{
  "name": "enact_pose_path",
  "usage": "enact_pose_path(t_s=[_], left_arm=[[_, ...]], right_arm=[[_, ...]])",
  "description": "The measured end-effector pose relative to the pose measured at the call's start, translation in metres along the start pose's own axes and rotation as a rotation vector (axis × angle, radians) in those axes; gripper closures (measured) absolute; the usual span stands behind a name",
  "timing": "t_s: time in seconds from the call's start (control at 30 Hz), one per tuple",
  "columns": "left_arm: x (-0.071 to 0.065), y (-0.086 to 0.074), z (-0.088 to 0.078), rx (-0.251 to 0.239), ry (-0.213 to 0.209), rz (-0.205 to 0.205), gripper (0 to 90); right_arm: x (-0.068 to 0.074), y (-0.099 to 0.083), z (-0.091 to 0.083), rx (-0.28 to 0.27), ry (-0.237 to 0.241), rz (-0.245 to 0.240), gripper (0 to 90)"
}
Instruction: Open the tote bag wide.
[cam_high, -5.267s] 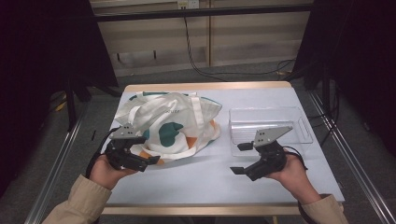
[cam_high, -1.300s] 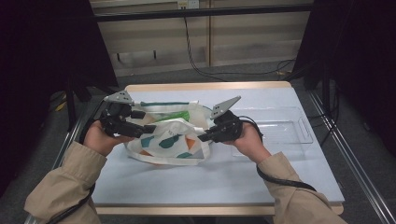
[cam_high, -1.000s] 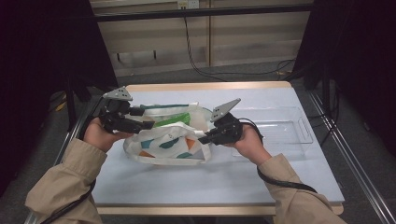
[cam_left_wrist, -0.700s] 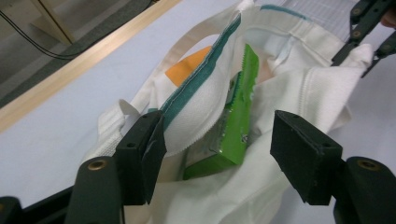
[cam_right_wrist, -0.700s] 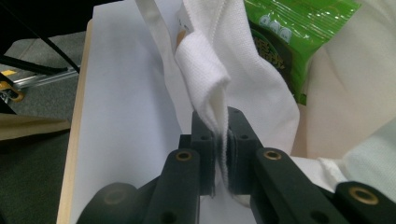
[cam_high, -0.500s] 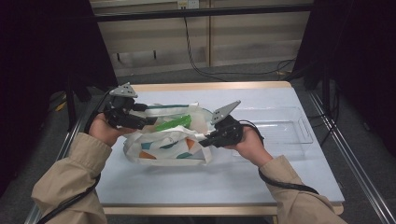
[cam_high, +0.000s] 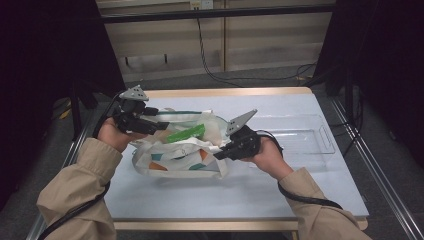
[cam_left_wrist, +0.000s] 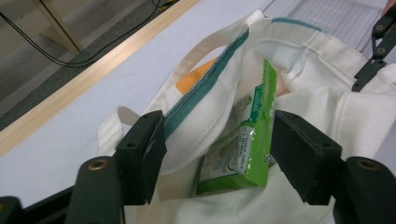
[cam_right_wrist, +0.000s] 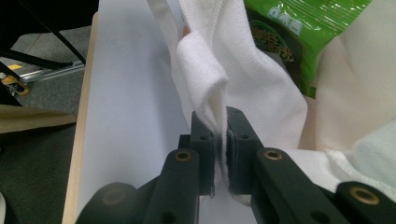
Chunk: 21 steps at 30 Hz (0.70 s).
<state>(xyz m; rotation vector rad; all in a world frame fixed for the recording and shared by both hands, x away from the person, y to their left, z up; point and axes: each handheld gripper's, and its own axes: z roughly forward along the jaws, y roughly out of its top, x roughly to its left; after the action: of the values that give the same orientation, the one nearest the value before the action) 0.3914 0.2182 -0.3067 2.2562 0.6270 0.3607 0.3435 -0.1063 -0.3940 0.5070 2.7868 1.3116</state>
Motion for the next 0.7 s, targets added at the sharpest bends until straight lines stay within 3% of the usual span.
enact_pose_path(t_s=[0.1, 0.17, 0.33, 0.43, 0.5, 0.6, 0.7], left_arm=[[0.001, 0.000, 0.003, -0.013, -0.001, -0.030, 42.5], [0.004, -0.001, 0.005, -0.006, 0.001, -0.028, 46.8], [0.007, 0.000, 0.007, -0.006, 0.022, -0.051, 54.3], [0.008, 0.000, 0.008, -0.005, 0.038, -0.059, 58.8], [0.009, -0.001, 0.009, -0.010, 0.040, -0.075, 62.7], [0.010, -0.002, 0.009, -0.001, 0.050, -0.070, 66.7], [0.010, -0.002, 0.009, 0.006, 0.056, -0.073, 69.1]], right_arm=[[0.002, -0.001, 0.001, -0.003, -0.006, 0.007, 81.3], [0.002, -0.001, 0.001, 0.001, -0.007, -0.005, 79.3], [0.006, 0.002, 0.002, 0.003, -0.025, -0.019, 67.2], [0.008, 0.006, 0.001, 0.004, -0.071, -0.024, 54.5], [0.008, 0.008, 0.001, -0.005, -0.066, -0.026, 53.9], [0.009, 0.010, 0.001, -0.023, -0.076, -0.032, 47.4], [0.011, 0.013, 0.000, -0.038, -0.072, -0.030, 46.6]])
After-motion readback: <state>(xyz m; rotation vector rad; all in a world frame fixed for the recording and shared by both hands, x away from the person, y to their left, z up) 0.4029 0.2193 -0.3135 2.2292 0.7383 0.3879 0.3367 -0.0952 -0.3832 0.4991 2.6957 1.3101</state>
